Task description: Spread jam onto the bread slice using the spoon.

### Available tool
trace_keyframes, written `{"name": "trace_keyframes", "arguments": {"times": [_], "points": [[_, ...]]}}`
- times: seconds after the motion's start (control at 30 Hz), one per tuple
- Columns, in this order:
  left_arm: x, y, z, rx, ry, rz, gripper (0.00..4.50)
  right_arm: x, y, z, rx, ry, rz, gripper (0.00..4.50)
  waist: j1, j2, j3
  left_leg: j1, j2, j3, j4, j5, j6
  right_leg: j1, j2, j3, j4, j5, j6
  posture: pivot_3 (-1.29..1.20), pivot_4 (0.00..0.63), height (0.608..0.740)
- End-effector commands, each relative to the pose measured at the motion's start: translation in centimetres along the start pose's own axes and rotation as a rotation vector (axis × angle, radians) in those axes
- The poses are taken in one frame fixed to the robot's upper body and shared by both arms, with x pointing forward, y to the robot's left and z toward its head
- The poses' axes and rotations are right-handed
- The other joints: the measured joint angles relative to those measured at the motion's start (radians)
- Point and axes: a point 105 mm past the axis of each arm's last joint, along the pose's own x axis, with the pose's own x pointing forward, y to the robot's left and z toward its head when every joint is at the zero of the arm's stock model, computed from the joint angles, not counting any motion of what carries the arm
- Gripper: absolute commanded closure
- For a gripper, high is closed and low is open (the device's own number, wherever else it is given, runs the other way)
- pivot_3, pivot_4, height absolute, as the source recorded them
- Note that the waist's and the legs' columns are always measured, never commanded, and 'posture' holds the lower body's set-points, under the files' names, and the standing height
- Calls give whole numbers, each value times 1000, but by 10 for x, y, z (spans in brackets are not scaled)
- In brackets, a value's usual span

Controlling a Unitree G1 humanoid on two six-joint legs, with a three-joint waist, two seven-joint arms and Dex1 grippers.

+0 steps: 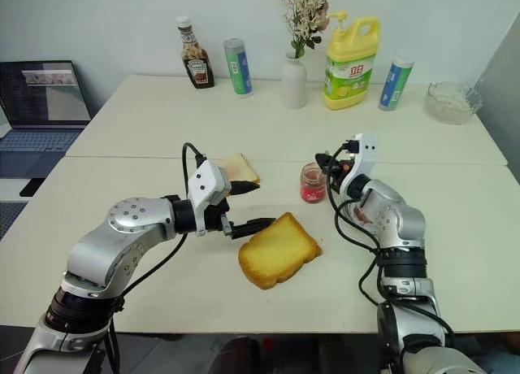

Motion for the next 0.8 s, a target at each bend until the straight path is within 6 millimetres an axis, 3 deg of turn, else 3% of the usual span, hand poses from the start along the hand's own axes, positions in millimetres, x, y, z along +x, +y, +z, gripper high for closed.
{"name": "trace_keyframes", "arguments": {"times": [0.03,0.8], "points": [[0,1,8,36,-18,3,0,1,10,22,13,-70,35,4483,0,0,0,0,0,0,0,0,0,0,0,0,0,0,0,0,150,740],[2,-1,5,38,-13,5,0,0,7,46,288,-151,17,4483,-1,0,0,0,0,0,-1,0,0,0,0,0,-1,0,0,0,150,740]]}}
